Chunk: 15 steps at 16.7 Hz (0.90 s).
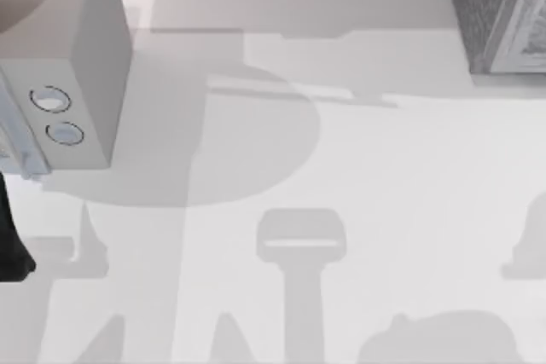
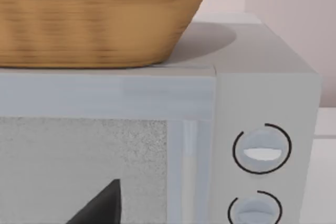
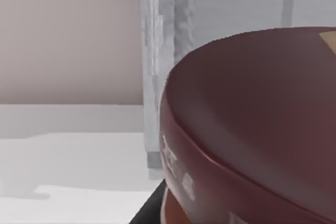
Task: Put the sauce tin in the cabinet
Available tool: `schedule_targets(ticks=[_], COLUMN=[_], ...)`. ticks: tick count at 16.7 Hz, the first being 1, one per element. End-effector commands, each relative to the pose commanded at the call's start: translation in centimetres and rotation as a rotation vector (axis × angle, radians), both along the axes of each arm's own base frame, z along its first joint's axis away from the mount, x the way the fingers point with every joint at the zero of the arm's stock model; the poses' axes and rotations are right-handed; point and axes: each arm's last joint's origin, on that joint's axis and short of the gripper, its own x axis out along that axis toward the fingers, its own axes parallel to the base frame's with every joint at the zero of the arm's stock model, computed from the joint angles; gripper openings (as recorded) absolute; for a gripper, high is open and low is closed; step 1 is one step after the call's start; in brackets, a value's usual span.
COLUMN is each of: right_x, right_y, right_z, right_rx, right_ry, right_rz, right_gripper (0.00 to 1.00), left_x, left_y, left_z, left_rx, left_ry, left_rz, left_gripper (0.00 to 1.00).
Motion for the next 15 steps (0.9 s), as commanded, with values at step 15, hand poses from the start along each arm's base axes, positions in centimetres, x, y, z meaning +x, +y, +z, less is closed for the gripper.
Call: schedule_targets(ticks=[15], right_x=[3.6], right_y=[1.3], right_z=[15.1], right_rx=[-0.032], right_ry=[0.156], right_rz=[0.034], right_gripper=[0.0], left_x=[0.0], left_y=[0.0], left_z=[0.0], left_rx=[0.0], left_ry=[0.0], left_rz=[0.0], left_gripper=[1.0])
